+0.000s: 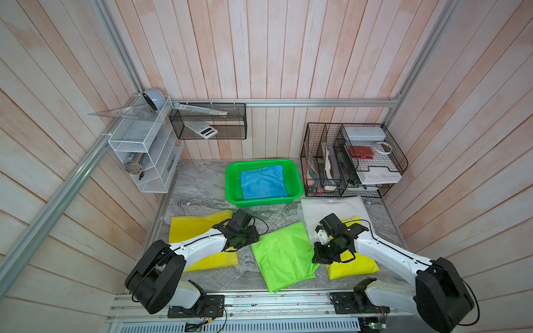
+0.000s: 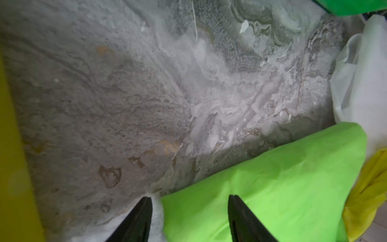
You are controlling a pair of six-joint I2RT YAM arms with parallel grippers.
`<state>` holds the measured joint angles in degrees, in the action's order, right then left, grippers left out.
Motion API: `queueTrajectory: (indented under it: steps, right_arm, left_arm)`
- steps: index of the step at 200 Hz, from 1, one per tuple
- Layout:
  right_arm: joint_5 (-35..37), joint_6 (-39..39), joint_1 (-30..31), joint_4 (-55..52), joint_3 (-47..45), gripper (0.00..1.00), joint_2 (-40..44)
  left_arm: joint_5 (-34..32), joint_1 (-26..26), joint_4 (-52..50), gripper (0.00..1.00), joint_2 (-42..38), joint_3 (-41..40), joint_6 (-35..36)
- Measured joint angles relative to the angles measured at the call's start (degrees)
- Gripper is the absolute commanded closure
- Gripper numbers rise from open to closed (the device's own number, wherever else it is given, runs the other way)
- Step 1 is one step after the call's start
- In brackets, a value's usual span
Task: Put the folded raincoat in the basket
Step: Pick up the raincoat from the center of the board.
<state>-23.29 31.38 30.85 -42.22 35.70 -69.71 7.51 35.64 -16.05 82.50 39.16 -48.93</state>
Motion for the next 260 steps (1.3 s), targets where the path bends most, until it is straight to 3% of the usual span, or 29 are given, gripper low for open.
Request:
queueTrajectory:
  steps: [42,87,157,214,260]
  right_arm:
    - [0.2,0.0,0.0,0.2,0.0,1.0,-0.8]
    - [0.2,-0.1,0.0,0.2,0.0,1.0,-1.5]
    - [0.2,-0.1,0.0,0.4,-0.1,1.0,-1.7]
    - [0.2,-0.1,0.0,0.4,-0.1,1.0,-1.7]
    - [0.1,-0.1,0.0,0.5,-0.2,1.0,-1.7]
  left_arm:
    - [2.7,0.0,2.4,0.44,-0.9,-2.2,-0.4]
    - [3.7,0.0,2.6,0.44,-7.2,-6.5,-1.3]
    - [4.0,0.1,2.5,0.45,-6.0,-8.0,-2.8]
    - [4.7,1.4,6.5,0.69,-2.6,-7.5,-4.3]
    - [4.0,1.6,4.1,0.99,-1.1,-4.6,-3.4]
